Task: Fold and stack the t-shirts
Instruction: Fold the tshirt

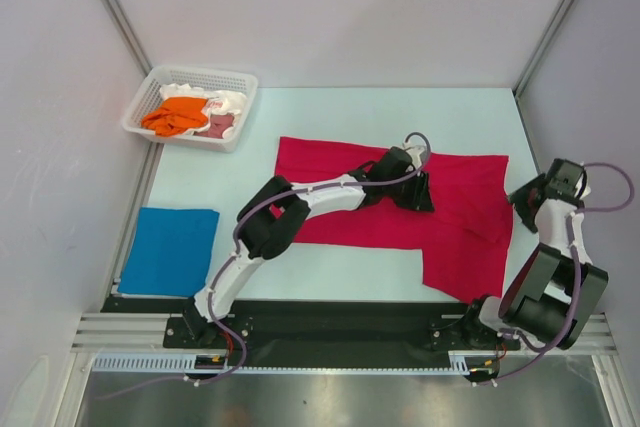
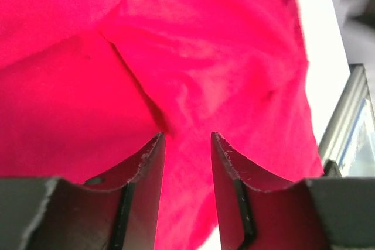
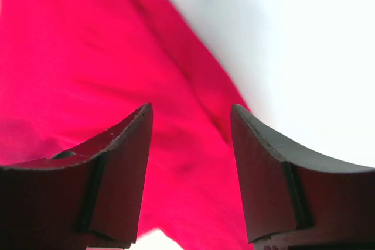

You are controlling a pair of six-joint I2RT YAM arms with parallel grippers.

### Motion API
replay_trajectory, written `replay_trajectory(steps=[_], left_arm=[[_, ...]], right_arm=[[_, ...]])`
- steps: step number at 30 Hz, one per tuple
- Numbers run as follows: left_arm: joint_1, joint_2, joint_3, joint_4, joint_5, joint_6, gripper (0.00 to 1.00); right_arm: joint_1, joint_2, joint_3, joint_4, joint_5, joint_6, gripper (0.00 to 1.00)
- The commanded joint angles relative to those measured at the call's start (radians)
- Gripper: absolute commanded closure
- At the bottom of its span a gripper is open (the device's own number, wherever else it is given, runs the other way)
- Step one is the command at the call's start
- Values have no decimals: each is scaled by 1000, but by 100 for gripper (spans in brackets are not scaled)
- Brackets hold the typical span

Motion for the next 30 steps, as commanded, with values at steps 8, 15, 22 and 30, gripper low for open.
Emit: replay_trajectory(steps=[8,15,22,30], left_arm=[[222,-248,-93,-18,11,134,58],[415,-180,-33,-121,-61,200,56],[546,-117,-78,-118,-57,160,57],[589,-145,-161,-96,-86,151,57]], right_arm=[[109,341,301,332,-109,-81,40],[144,582,496,355,-116,-112,31],[147,660,536,366,-148,-101,47],[144,685,562,328,-90,-112,50]])
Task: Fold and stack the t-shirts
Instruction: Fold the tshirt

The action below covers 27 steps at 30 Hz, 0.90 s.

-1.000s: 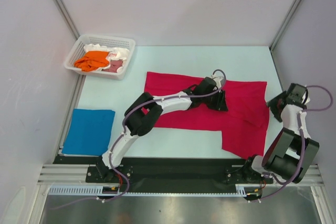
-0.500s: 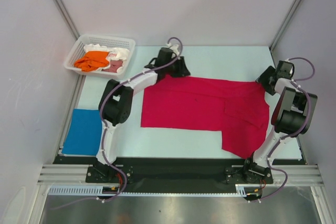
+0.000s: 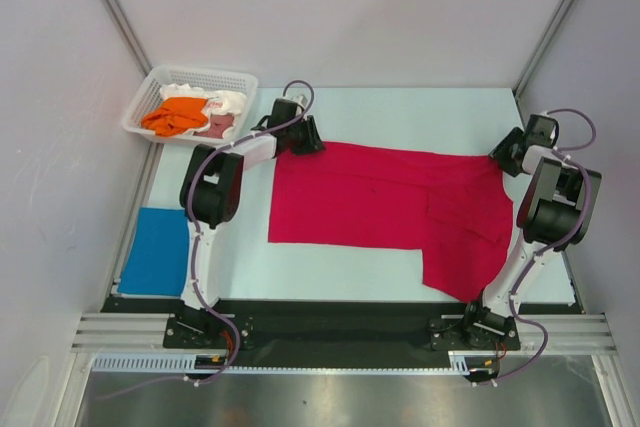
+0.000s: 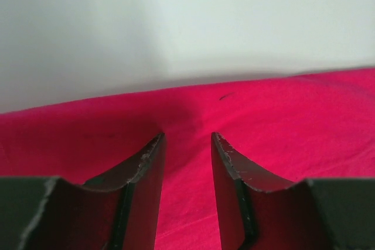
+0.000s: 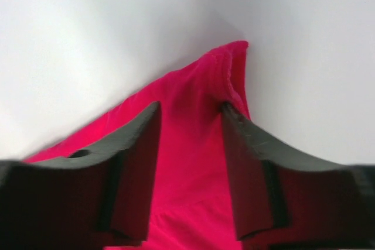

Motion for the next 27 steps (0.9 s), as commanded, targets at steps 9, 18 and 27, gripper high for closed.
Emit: replay_trajectory(steps=[9,18,27], left_arm=[[25,-45,-67,43,-46,-36,59],[62,-48,-107,57,-44,-68,60],[71,-42,-117,57,-54,-77,60]], right_arm=[[-16,35,111,-60,121,-25,37],[-8,102,183,-82,49,-16,51],[-40,148,220,-77,102,31,87]])
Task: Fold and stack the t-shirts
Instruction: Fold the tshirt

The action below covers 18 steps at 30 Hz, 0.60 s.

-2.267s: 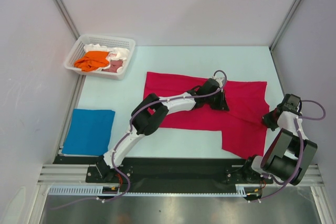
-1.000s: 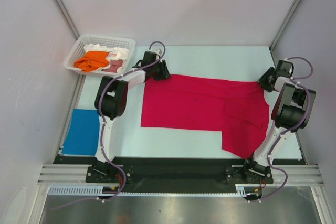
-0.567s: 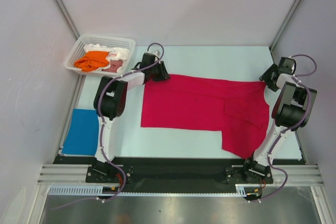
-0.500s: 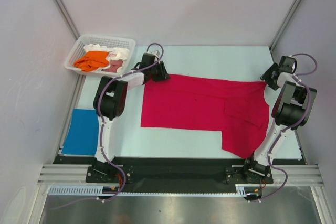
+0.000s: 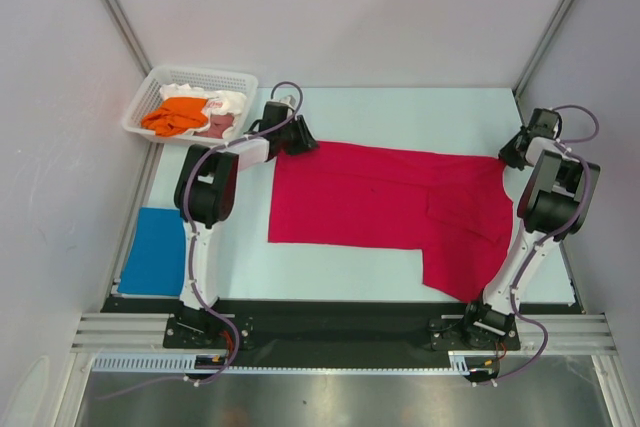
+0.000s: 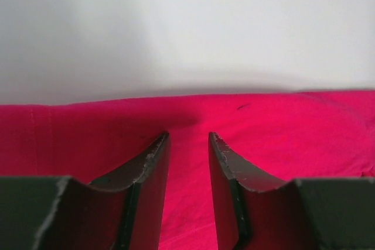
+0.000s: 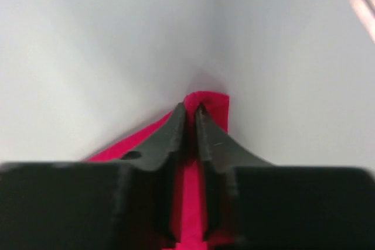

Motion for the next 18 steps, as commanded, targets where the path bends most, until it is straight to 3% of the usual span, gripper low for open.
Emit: replay_trajectory(steps=[1,4,12,15,18], left_arm=[[27,-23,-37,-57,-59,10,60],[30,-16,-41,-55,-64,1,61],[33,-2,-32,-47,-65,-1,60],[31,-28,-31,-55,-60,8,58],[30,-95,-32,-84,-73,34,55]], right_arm=[[-26,44,66,9,55,44,94],[-48,88,115,-41,112,110,100],[-56,176,236,-129,147,187,99],[-51,200,279,-146,143,182,95],[-37,238,356,-187,149,156,82]])
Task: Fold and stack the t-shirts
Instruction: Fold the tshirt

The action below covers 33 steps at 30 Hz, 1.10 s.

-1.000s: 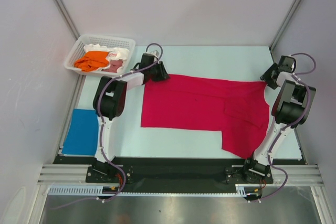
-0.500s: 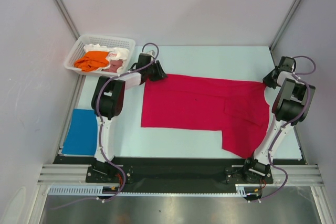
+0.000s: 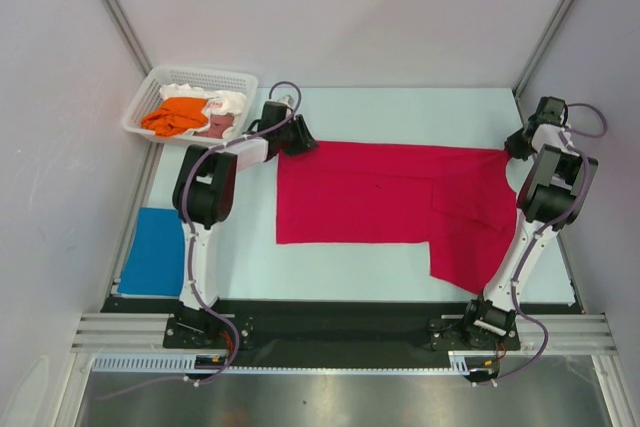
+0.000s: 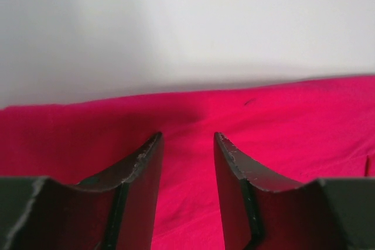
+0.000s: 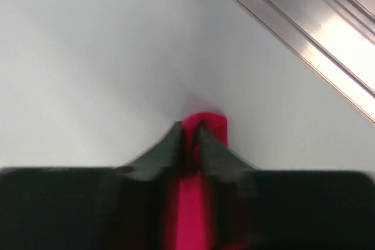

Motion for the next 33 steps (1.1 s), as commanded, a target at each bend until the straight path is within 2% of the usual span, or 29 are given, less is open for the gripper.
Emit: replay_trajectory(steps=[1,3,4,5,7,9,11,13,15,16,20,22,23,24,27,33], left_arm=[[27,-104,-36,-97,-69,55,53],[27,-194,-57,-123,-86,84,52],[27,-233,-81,-135,-96,94,52],[25,-265,-95,-148,-125,105,51],[18,-380,-152,-174,-136,105,51],[0,-455,-197,-194,-152,107,51],[-20,-564,-269,-217,-164,102,51],[-60,-633,-360,-255,-204,101,52],[-112,-741,-437,-284,-241,76,53],[-129,-779,-526,-287,-265,35,55],[-172,-907,-759,-254,-253,-124,57],[-183,-954,-862,-241,-248,-169,59],[-186,-976,-890,-241,-261,-206,60],[-194,-993,-919,-237,-268,-223,60],[-214,-1078,-1020,-211,-319,-306,58],[-280,-1186,-1096,-230,-417,-424,54]], right_arm=[[-11,81,100,-42,99,-20,71],[4,82,132,-87,120,-55,57],[10,69,140,-101,138,-66,38],[18,59,151,-151,166,-72,30],[36,11,160,-206,227,-57,16],[52,-37,143,-269,293,-46,11],[78,-135,99,-324,368,-33,0],[88,-216,51,-340,421,-36,0],[98,-339,-33,-360,375,-29,0],[105,-380,-74,-357,360,-33,0],[212,-626,-297,-297,255,-23,0],[332,-767,-433,-264,189,-37,0],[373,-808,-479,-247,182,-39,0],[471,-853,-515,-243,195,-46,0],[596,-988,-616,-273,214,-26,0],[705,-1255,-748,-283,117,23,0]])
